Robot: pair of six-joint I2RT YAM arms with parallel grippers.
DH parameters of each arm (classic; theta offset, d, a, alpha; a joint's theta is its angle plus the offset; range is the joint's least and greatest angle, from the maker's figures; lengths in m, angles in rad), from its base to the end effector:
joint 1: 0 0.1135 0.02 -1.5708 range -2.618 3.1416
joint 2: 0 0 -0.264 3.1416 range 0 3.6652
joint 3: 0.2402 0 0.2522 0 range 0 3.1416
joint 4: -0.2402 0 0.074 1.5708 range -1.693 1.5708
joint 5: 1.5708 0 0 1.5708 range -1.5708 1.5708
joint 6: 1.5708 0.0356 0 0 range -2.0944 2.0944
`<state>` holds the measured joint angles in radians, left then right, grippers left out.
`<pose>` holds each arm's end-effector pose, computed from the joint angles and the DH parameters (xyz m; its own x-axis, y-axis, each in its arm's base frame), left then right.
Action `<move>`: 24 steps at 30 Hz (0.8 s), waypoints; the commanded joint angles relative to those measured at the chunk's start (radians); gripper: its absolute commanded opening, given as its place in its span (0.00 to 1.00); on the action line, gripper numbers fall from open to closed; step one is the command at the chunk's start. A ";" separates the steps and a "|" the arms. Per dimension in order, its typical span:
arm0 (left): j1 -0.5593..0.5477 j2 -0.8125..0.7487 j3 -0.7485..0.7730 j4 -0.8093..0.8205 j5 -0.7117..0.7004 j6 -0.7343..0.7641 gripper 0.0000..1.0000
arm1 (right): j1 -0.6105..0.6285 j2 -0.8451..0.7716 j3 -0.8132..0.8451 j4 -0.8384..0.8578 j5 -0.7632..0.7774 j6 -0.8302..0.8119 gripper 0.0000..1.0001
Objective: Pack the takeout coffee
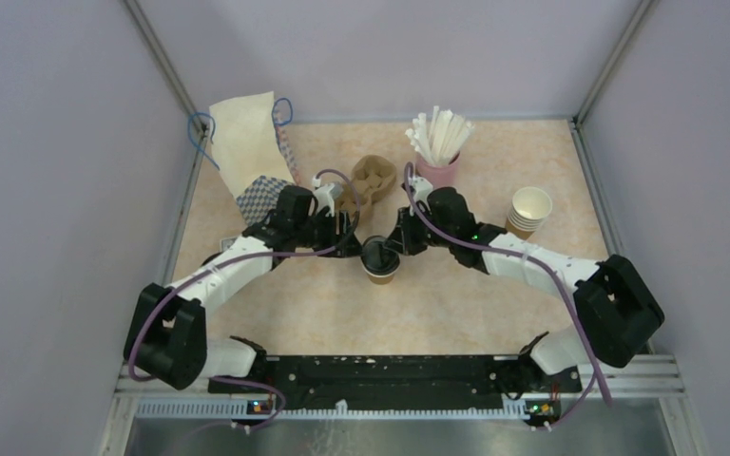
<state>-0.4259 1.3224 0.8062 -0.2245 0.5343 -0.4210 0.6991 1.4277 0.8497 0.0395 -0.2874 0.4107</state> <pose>0.2429 -0.1301 0.2301 -0.8460 -0.0024 -0.5331 0.3857 0.6875 -0.6152 0.2332 0.2092 0.2358 -0.6807 -0.0720 -0.7290 -0.5799 0.6612 0.4760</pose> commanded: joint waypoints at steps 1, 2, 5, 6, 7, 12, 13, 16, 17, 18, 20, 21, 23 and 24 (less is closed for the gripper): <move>0.003 0.011 0.014 0.048 0.000 0.009 0.59 | -0.007 0.022 0.014 0.045 -0.016 0.003 0.14; 0.003 0.013 0.014 0.048 -0.001 0.011 0.59 | -0.007 0.025 0.015 0.041 -0.018 0.003 0.14; 0.003 0.019 0.011 0.048 -0.005 0.015 0.59 | -0.007 0.028 0.014 0.035 -0.016 0.001 0.16; 0.003 0.022 0.011 0.048 -0.005 0.016 0.59 | -0.007 0.028 0.015 0.030 -0.014 0.001 0.16; 0.003 0.026 0.011 0.047 -0.003 0.016 0.59 | -0.007 0.026 0.015 0.026 -0.014 0.001 0.16; 0.003 0.030 0.010 0.047 -0.002 0.016 0.59 | -0.007 0.022 0.018 0.010 -0.011 0.000 0.22; 0.003 0.031 0.012 0.046 -0.001 0.016 0.58 | -0.007 0.022 0.018 0.006 -0.009 -0.001 0.22; 0.003 0.029 0.016 0.047 0.005 0.012 0.58 | -0.008 0.016 0.024 -0.004 -0.007 0.001 0.31; 0.001 0.029 0.017 0.047 0.006 0.010 0.58 | -0.008 0.012 0.025 -0.005 -0.007 0.001 0.32; 0.001 0.028 0.018 0.048 0.007 0.009 0.58 | -0.007 0.007 0.026 -0.007 -0.006 0.000 0.33; 0.002 0.027 0.018 0.050 0.010 0.008 0.58 | -0.007 -0.005 0.025 -0.007 -0.001 0.001 0.33; 0.001 0.029 0.018 0.050 0.010 0.008 0.58 | -0.007 -0.011 0.023 -0.008 0.004 0.001 0.33; -0.001 0.030 0.017 0.050 0.010 0.008 0.58 | -0.008 -0.015 0.024 -0.017 0.011 -0.005 0.31; 0.000 0.033 0.016 0.050 0.010 0.008 0.58 | -0.008 -0.014 0.025 -0.020 0.013 -0.009 0.30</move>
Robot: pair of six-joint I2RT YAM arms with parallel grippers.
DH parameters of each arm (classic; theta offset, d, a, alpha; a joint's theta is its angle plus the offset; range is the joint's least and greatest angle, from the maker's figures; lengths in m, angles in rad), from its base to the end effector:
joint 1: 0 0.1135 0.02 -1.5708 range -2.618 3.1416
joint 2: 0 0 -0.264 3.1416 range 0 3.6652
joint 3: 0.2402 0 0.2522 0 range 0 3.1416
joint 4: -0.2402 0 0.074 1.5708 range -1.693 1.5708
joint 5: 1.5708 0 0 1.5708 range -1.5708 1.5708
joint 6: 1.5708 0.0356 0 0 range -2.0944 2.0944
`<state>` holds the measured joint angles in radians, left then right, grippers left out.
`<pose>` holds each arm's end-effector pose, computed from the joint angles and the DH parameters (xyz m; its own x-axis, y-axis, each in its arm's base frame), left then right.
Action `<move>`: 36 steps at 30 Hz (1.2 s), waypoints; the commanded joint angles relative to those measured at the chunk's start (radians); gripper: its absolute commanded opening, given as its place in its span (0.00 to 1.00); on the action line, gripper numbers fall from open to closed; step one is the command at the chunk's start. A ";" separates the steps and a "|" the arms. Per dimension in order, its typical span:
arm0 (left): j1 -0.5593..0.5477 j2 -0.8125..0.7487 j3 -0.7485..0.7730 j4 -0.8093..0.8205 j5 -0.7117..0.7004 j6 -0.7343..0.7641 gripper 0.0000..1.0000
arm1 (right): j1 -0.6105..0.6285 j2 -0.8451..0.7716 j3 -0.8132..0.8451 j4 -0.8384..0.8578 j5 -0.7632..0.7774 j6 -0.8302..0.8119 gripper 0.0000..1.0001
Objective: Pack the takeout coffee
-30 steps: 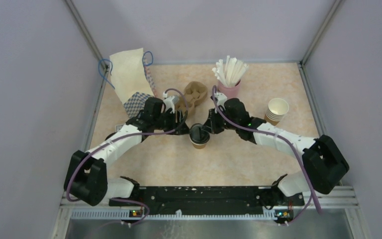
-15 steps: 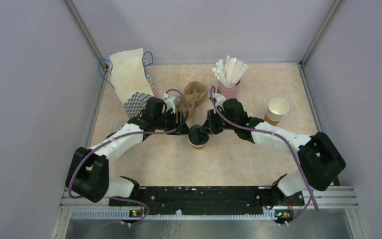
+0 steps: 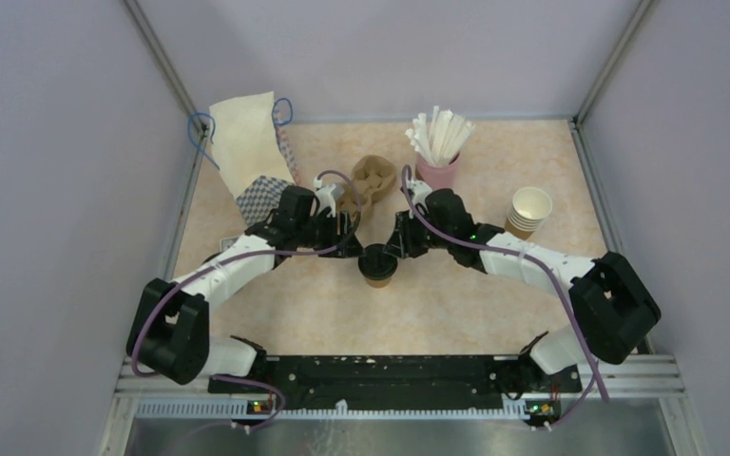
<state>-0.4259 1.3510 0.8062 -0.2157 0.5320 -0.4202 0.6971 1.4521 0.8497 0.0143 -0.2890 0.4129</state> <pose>0.2465 -0.1317 0.2234 -0.8549 0.0018 -0.5188 0.3746 0.6941 -0.6148 0.2346 0.2097 0.2263 -0.7095 -0.0924 -0.6986 -0.5595 0.6766 0.4787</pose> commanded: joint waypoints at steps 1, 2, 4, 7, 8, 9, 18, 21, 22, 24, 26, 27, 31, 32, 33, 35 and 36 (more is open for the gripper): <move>-0.002 0.006 0.016 0.041 0.011 0.008 0.58 | -0.006 -0.038 0.023 0.005 0.013 -0.012 0.29; -0.002 0.009 0.015 0.040 0.012 0.008 0.58 | -0.006 -0.037 0.020 0.004 0.012 -0.012 0.29; -0.005 0.014 0.015 0.039 0.013 0.008 0.57 | -0.006 -0.037 0.012 0.004 0.011 -0.014 0.28; -0.014 0.028 0.011 0.045 0.011 0.007 0.57 | -0.006 -0.039 -0.005 0.000 0.025 -0.021 0.28; -0.019 0.037 0.008 0.049 0.012 0.004 0.56 | -0.006 -0.040 -0.011 0.002 0.031 -0.021 0.28; -0.025 0.045 0.005 0.052 0.014 0.003 0.56 | -0.006 -0.040 -0.017 0.005 0.033 -0.021 0.28; -0.056 0.049 -0.028 0.041 -0.046 0.012 0.53 | -0.005 -0.065 -0.058 0.027 0.036 -0.020 0.32; -0.058 0.048 -0.033 0.042 -0.056 0.014 0.53 | -0.005 -0.066 -0.061 0.031 0.031 -0.017 0.35; -0.060 0.049 -0.035 0.043 -0.056 0.013 0.53 | -0.006 -0.067 -0.064 0.031 0.031 -0.013 0.37; -0.063 0.051 -0.041 0.050 -0.054 0.014 0.53 | -0.006 -0.082 -0.067 0.027 0.042 0.006 0.42; -0.065 0.055 -0.042 0.054 -0.059 0.014 0.53 | -0.006 -0.114 -0.060 0.029 0.058 0.029 0.47; -0.065 0.056 -0.040 0.056 -0.057 0.014 0.53 | -0.007 -0.132 -0.050 0.023 0.067 0.037 0.48; -0.069 0.063 -0.029 0.061 -0.049 0.015 0.53 | -0.006 -0.198 0.009 -0.059 0.103 0.044 0.49; -0.071 0.062 -0.026 0.061 -0.049 0.015 0.53 | -0.007 -0.211 0.014 -0.075 0.102 0.044 0.49; -0.072 0.061 -0.026 0.060 -0.051 0.015 0.53 | -0.005 -0.224 0.017 -0.084 0.096 0.047 0.49; -0.074 0.058 -0.023 0.060 -0.053 0.017 0.53 | -0.005 -0.241 0.013 -0.082 0.054 0.061 0.49; -0.076 0.059 -0.022 0.061 -0.055 0.017 0.53 | -0.006 -0.246 0.002 -0.065 0.008 0.080 0.46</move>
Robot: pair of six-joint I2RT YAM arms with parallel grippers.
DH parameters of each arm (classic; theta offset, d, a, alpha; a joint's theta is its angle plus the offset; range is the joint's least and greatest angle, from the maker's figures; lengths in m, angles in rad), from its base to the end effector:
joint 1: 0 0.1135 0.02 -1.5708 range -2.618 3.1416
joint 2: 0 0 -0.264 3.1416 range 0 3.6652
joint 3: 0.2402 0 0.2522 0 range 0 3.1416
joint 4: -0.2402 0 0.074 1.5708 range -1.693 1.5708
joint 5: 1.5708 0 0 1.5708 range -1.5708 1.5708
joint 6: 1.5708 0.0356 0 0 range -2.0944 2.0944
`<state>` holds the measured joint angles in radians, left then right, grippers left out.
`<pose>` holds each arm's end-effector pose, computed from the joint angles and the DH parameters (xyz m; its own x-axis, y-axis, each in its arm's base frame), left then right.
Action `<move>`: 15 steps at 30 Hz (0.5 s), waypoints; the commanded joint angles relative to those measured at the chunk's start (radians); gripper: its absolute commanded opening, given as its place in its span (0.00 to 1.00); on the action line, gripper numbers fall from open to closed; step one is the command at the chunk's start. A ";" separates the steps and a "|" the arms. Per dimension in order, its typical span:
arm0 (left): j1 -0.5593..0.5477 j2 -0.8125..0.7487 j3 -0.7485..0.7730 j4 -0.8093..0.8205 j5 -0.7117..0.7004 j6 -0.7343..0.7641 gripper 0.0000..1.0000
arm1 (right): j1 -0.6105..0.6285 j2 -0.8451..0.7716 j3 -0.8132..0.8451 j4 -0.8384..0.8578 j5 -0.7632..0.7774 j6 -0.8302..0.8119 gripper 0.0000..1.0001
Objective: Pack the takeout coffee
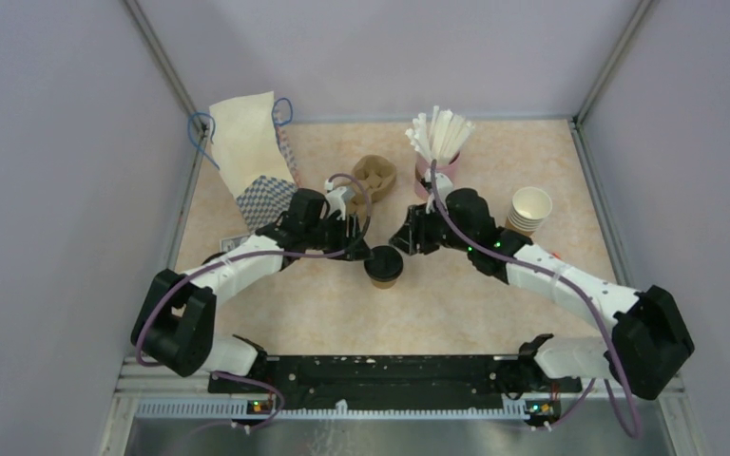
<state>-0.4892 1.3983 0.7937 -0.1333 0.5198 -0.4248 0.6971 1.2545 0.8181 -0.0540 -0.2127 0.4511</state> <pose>0.2459 -0.1509 0.2131 -0.8428 0.0435 -0.5364 0.4224 0.6710 -0.6094 0.2108 0.1863 0.2640 -0.6608 0.0025 -0.7506 -0.5358 0.6987 0.4741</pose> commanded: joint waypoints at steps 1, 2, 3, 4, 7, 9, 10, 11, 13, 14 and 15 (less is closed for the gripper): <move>-0.014 0.011 -0.009 -0.022 -0.042 0.021 0.53 | -0.006 -0.048 0.017 0.036 -0.123 0.055 0.43; -0.015 0.013 -0.009 -0.022 -0.043 0.021 0.53 | -0.006 -0.039 -0.001 0.089 -0.181 0.086 0.40; -0.014 0.014 -0.010 -0.020 -0.044 0.020 0.53 | -0.007 -0.026 -0.017 0.129 -0.231 0.111 0.37; -0.015 0.018 -0.011 -0.019 -0.043 0.020 0.53 | -0.007 -0.011 -0.033 0.188 -0.277 0.136 0.34; -0.018 0.025 -0.010 -0.013 -0.034 0.014 0.53 | -0.006 0.042 -0.068 0.271 -0.339 0.183 0.29; -0.022 0.025 -0.007 -0.010 -0.033 0.011 0.53 | -0.006 0.068 -0.083 0.288 -0.340 0.185 0.28; -0.023 0.024 -0.007 -0.011 -0.035 0.009 0.53 | -0.006 0.080 -0.092 0.303 -0.351 0.191 0.27; -0.024 0.024 -0.007 -0.011 -0.036 0.009 0.53 | -0.006 0.091 -0.100 0.318 -0.368 0.196 0.27; -0.026 0.024 -0.009 -0.010 -0.037 0.006 0.53 | -0.006 0.111 -0.117 0.343 -0.393 0.205 0.25; -0.026 0.023 -0.009 -0.011 -0.036 0.006 0.53 | -0.005 0.118 -0.129 0.354 -0.395 0.208 0.24; -0.027 0.026 -0.010 -0.011 -0.038 0.005 0.53 | -0.006 0.122 -0.145 0.363 -0.394 0.209 0.23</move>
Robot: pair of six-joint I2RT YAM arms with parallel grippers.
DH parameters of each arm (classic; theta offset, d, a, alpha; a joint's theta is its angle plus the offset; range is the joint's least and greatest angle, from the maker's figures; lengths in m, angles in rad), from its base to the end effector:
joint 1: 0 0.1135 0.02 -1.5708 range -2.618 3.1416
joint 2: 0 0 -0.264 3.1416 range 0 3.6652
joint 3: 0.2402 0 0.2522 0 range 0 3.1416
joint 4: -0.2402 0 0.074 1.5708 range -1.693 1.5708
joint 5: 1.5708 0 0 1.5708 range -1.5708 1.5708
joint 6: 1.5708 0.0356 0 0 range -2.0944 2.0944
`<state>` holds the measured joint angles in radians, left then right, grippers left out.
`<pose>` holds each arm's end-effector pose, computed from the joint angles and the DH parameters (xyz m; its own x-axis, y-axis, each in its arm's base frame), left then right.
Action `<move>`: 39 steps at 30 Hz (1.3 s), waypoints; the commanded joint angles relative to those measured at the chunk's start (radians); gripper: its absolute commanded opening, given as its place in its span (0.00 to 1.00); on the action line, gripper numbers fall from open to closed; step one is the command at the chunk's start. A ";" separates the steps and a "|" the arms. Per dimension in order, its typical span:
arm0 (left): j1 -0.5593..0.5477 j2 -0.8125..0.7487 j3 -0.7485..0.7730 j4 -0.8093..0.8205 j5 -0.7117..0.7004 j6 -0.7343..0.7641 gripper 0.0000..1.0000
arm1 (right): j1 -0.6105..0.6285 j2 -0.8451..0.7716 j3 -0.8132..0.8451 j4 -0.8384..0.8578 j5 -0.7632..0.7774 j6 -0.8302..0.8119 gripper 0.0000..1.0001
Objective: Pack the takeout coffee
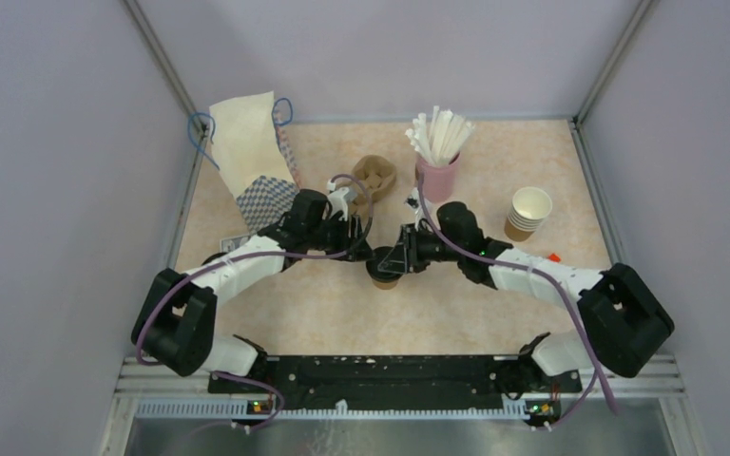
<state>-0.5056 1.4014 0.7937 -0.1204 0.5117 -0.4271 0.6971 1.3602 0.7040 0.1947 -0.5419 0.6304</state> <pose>0.2446 -0.1554 0.2132 -0.8373 0.0507 -0.5444 0.4343 0.6667 -0.6058 0.2098 0.1997 0.2232 -0.8087 -0.0185 -0.5879 -0.5291 0.4596 0.7133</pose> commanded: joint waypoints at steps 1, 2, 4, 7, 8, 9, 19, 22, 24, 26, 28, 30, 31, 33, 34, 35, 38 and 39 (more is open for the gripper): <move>-0.011 0.023 -0.009 -0.024 -0.029 0.007 0.53 | -0.007 0.022 -0.041 0.122 -0.063 0.031 0.23; -0.011 0.024 -0.009 -0.024 -0.030 0.007 0.53 | -0.005 0.026 -0.049 0.125 -0.061 0.031 0.22; -0.013 0.027 -0.012 -0.023 -0.033 0.007 0.53 | -0.006 0.038 -0.061 0.111 -0.052 0.019 0.23; -0.013 0.030 -0.020 -0.018 -0.035 0.005 0.53 | -0.007 0.047 -0.089 0.103 -0.021 0.006 0.23; -0.013 0.030 -0.024 -0.012 -0.034 0.004 0.53 | -0.007 0.049 -0.097 0.104 -0.010 0.003 0.23; -0.013 0.032 -0.026 -0.009 -0.033 0.006 0.53 | -0.007 0.052 -0.104 0.103 0.000 -0.001 0.22; -0.014 0.043 -0.063 0.020 -0.031 0.002 0.51 | -0.020 0.056 -0.184 0.117 0.078 -0.029 0.23; -0.016 0.044 -0.087 0.042 -0.027 0.002 0.51 | -0.019 0.053 -0.208 0.122 0.095 -0.034 0.23; -0.016 0.046 -0.101 0.055 -0.024 0.002 0.50 | -0.019 0.054 -0.214 0.123 0.100 -0.034 0.23; -0.015 0.050 -0.110 0.062 -0.031 -0.001 0.50 | -0.019 0.051 -0.217 0.126 0.104 -0.034 0.22; -0.017 0.048 -0.120 0.069 -0.033 -0.001 0.50 | -0.019 0.044 -0.218 0.124 0.111 -0.036 0.22; -0.017 0.040 -0.125 0.068 -0.035 -0.001 0.50 | -0.019 0.037 -0.217 0.116 0.115 -0.042 0.22; -0.017 0.035 -0.127 0.069 -0.033 -0.001 0.50 | -0.020 0.035 -0.211 0.117 0.112 -0.044 0.22; -0.017 0.030 -0.123 0.069 -0.021 -0.002 0.50 | -0.022 0.021 -0.169 0.100 0.102 -0.040 0.22; -0.017 0.029 -0.118 0.068 -0.018 -0.003 0.50 | -0.022 0.008 -0.133 0.079 0.099 -0.041 0.22; -0.017 0.027 -0.113 0.069 -0.019 -0.006 0.50 | -0.022 -0.016 -0.093 0.047 0.099 -0.039 0.23; -0.026 0.025 -0.096 0.066 -0.028 -0.011 0.51 | -0.026 -0.078 0.012 -0.027 0.108 -0.029 0.31; -0.030 0.025 -0.092 0.064 -0.031 -0.012 0.50 | -0.027 -0.096 0.033 -0.042 0.112 -0.023 0.33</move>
<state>-0.5144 1.4105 0.7170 0.0479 0.5453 -0.4706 0.6868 1.3495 0.6205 0.3000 -0.4652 0.6250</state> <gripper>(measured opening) 0.508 0.293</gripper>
